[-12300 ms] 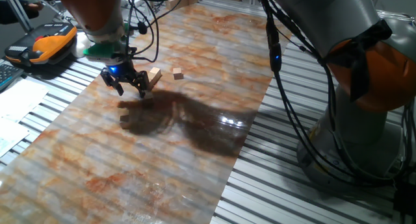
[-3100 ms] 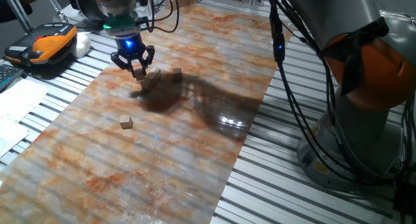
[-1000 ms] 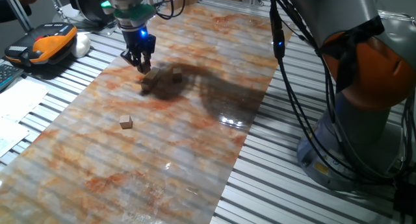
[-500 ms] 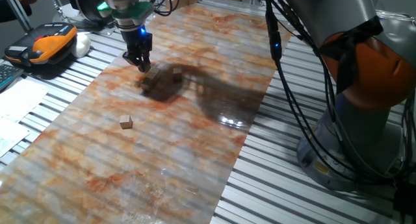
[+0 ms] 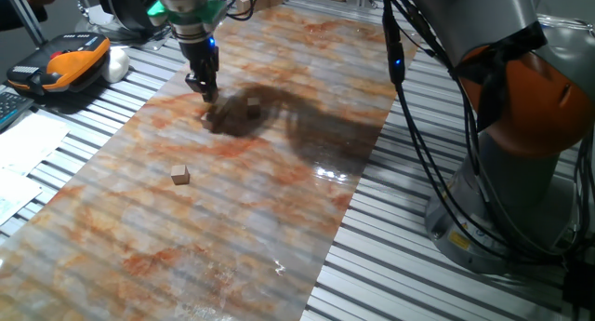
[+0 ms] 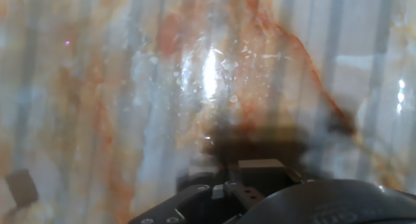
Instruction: Stack the blocks into a pyramid shape
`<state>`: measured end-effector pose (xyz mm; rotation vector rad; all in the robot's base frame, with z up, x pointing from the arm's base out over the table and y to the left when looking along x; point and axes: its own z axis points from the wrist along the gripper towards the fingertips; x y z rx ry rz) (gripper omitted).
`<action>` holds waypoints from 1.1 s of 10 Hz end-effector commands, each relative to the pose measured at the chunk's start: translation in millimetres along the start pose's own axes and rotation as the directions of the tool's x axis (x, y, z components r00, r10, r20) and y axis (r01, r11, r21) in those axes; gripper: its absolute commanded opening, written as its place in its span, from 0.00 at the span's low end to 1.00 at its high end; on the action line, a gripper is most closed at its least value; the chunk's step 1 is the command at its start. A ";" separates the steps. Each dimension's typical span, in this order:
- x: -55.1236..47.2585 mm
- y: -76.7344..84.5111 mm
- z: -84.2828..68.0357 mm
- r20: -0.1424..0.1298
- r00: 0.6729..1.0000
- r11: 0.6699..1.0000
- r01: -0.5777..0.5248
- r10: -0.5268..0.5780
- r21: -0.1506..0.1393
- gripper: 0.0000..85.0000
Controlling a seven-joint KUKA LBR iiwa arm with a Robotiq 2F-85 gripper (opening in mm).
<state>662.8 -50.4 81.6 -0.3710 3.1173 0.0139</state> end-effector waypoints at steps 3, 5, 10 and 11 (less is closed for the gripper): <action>4.6 -3.1 -2.0 0.002 1.000 1.000 0.005 -0.005 0.000 0.00; 4.6 -2.3 -1.0 0.000 0.999 0.999 -0.038 0.038 0.004 0.00; 3.8 -1.7 2.3 0.003 0.998 0.998 -0.055 0.055 0.018 0.00; 4.0 -1.9 2.3 0.003 0.997 0.997 -0.074 0.074 0.012 0.00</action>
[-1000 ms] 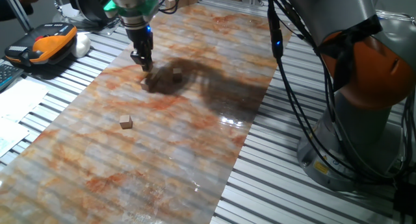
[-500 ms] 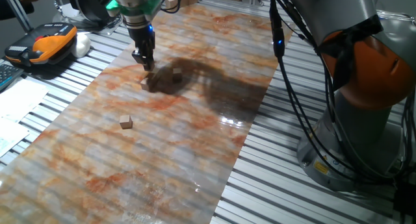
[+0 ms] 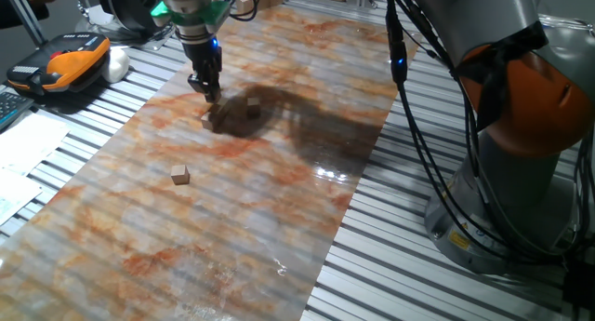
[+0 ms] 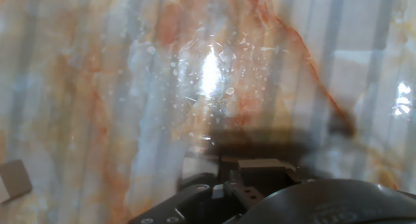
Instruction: Stack the blocks into a pyramid shape
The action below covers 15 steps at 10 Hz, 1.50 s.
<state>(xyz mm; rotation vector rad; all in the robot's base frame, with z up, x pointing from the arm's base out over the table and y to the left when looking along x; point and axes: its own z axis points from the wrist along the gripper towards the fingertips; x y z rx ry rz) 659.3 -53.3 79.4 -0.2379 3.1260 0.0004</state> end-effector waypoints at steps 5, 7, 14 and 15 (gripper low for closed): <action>-0.3 0.3 0.6 0.012 0.997 0.997 -0.079 0.079 0.008 0.00; -1.2 0.2 4.2 0.017 0.997 0.997 -0.076 0.076 0.020 0.00; 3.0 -2.3 11.8 0.026 0.990 0.990 -0.140 0.140 -0.002 0.00; 3.1 -2.3 11.5 0.025 0.988 0.988 -0.152 0.152 -0.010 0.00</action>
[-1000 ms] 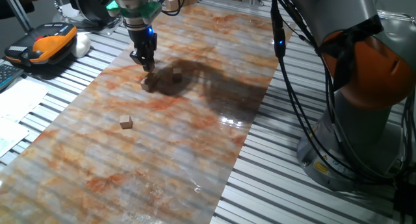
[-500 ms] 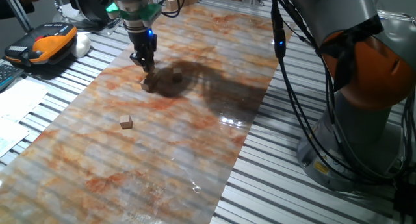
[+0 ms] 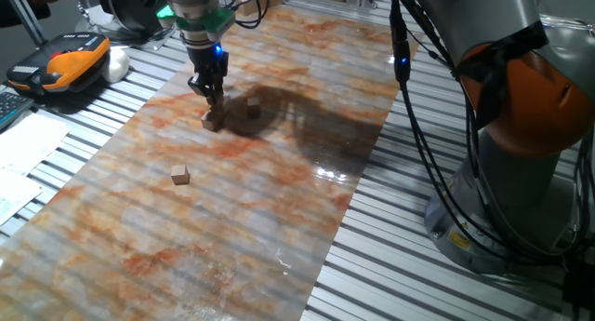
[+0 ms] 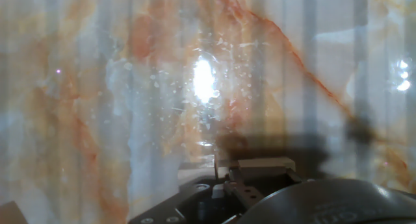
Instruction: Stack the blocks into a pyramid shape
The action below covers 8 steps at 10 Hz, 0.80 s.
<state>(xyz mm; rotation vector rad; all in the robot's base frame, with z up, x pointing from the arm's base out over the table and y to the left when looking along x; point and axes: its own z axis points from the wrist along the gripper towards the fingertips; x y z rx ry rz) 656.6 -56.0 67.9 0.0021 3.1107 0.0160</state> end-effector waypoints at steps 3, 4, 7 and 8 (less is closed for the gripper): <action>0.4 2.1 1.0 0.000 1.000 1.000 -0.004 0.004 0.006 0.00; 0.6 2.5 1.3 0.000 1.000 1.000 -0.004 0.004 0.006 0.00; 1.3 3.9 2.6 0.003 1.000 1.000 -0.001 0.001 0.015 0.00; 1.6 4.5 3.2 0.005 1.000 1.000 -0.001 0.001 0.015 0.00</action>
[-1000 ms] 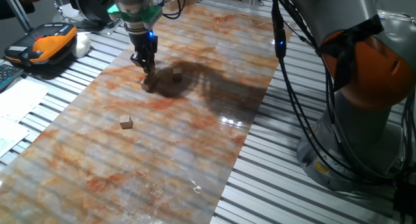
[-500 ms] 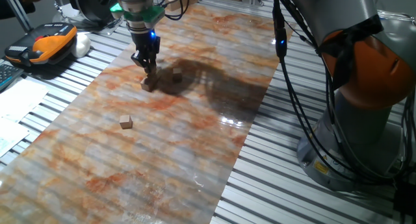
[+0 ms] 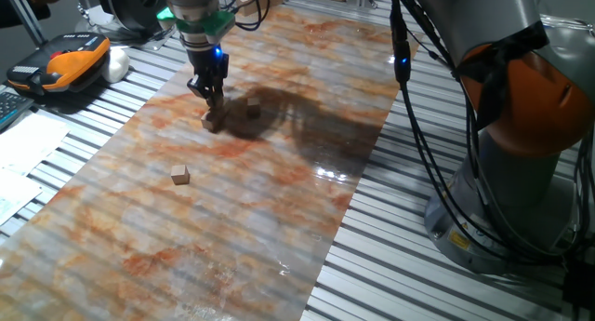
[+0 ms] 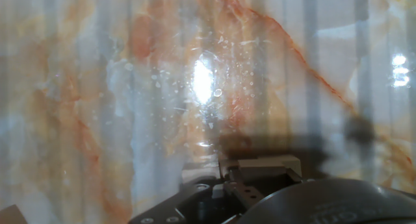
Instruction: Stack the blocks into a pyramid shape
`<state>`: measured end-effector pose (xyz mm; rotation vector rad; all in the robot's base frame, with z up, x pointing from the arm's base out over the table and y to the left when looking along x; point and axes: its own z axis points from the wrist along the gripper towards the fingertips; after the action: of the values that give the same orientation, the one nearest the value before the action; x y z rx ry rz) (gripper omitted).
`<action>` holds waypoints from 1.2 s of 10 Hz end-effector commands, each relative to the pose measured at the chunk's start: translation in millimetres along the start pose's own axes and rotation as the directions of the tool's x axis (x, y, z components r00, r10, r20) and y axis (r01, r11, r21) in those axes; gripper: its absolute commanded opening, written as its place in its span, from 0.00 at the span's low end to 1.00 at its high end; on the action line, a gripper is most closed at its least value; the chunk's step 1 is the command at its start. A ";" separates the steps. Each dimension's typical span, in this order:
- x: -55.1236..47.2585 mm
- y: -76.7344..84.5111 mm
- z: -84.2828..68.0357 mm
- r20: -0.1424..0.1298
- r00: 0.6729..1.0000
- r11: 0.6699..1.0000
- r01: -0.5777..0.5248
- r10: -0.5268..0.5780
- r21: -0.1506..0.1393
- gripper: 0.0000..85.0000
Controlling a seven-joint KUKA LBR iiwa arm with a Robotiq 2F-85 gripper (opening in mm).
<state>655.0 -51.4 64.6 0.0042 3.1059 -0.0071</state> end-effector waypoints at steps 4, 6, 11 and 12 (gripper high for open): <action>1.3 -1.5 -0.5 0.000 1.000 1.000 0.005 -0.005 0.001 0.00; 1.2 -1.1 0.7 0.002 1.000 1.000 0.008 -0.008 0.007 0.00; 2.6 -2.9 1.4 0.002 1.000 1.000 0.011 -0.011 0.007 0.00; 2.7 -3.0 1.5 0.002 1.000 1.000 0.011 -0.011 0.007 0.00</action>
<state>652.4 -54.3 62.9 -0.0125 3.1042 -0.0189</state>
